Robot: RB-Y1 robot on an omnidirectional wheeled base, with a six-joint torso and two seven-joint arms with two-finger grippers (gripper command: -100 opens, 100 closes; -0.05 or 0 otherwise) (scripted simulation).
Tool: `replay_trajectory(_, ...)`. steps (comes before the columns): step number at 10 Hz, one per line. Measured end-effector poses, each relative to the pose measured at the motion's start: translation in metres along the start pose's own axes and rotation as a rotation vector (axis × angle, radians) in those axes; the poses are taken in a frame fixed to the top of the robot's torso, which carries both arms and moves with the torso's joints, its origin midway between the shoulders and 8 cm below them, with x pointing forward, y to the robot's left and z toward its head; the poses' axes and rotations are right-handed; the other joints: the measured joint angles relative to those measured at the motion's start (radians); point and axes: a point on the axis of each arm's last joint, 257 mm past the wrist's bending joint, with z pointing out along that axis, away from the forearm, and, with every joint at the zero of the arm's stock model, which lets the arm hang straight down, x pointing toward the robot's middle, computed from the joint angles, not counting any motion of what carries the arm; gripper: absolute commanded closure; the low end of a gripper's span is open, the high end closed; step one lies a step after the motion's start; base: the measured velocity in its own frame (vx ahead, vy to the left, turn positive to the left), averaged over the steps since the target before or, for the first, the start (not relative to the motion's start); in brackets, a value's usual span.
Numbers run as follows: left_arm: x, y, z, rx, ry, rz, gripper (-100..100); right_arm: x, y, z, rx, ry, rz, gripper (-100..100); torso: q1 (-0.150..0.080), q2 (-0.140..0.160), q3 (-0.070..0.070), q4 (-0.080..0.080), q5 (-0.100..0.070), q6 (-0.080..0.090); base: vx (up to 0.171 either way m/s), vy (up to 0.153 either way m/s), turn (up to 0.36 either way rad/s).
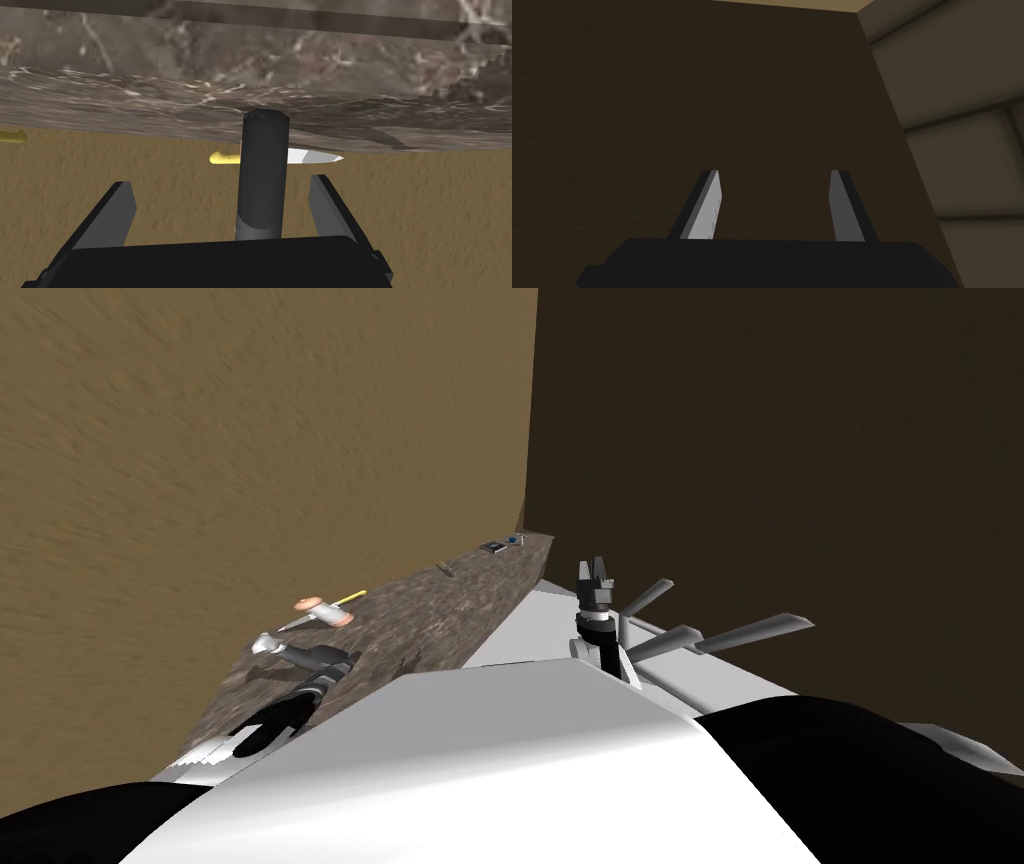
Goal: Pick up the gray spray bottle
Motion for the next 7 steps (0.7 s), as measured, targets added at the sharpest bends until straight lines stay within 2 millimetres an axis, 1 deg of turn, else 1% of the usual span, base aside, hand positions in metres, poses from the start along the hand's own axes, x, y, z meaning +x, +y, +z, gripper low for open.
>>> replay_trajectory(1, -0.003, 0.000, 0.005, -0.002, -0.007, -0.004, -100, 0.000, 0.000, 0.000, 0.000, 0.000, 0.000, 0, 0.001, -0.003, -0.002, -0.001, 0.000, 0.000, -0.097, -0.039, -0.121)
replay_trajectory(2, -0.001, -0.004, 0.013, -0.001, 0.008, 0.000, -100, 0.000, 0.000, 0.000, 0.000, 0.000, 0.000, 0, -0.001, 0.000, -0.001, 0.000, 0.000, 0.001, -0.127, -0.056, -0.074)
replay_trajectory(3, -0.004, -0.006, 0.021, -0.005, 0.012, 0.003, -100, 0.000, 0.000, 0.000, 0.000, 0.000, 0.000, 0, -0.002, 0.002, 0.001, 0.000, -0.001, 0.000, -0.077, -0.025, 0.012)
replay_trajectory(4, -0.009, -0.004, 0.026, -0.010, 0.006, -0.001, -100, 0.000, 0.000, 0.000, 0.000, 0.000, 0.000, 0, 0.000, 0.000, 0.000, 0.000, 0.000, 0.000, -0.028, -0.001, 0.014)
replay_trajectory(5, -0.014, -0.006, 0.032, -0.010, -0.002, -0.006, -100, 0.000, 0.000, 0.000, 0.000, 0.000, 0.000, 0, 0.001, -0.003, -0.001, -0.001, 0.000, 0.000, -0.122, -0.029, -0.111)
replay_trajectory(6, -0.015, -0.009, 0.040, -0.012, 0.009, 0.003, -100, 0.000, 0.000, 0.000, 0.000, 0.000, 0.000, 0, 0.000, 0.001, 0.000, 0.000, 0.000, 0.001, -0.142, -0.045, -0.080)
replay_trajectory(7, -0.019, -0.011, 0.047, -0.018, 0.011, 0.007, -100, 0.000, 0.000, 0.000, 0.000, 0.000, 0.000, 0, -0.001, 0.003, 0.001, 0.001, 0.000, 0.000, -0.067, -0.028, 0.004)
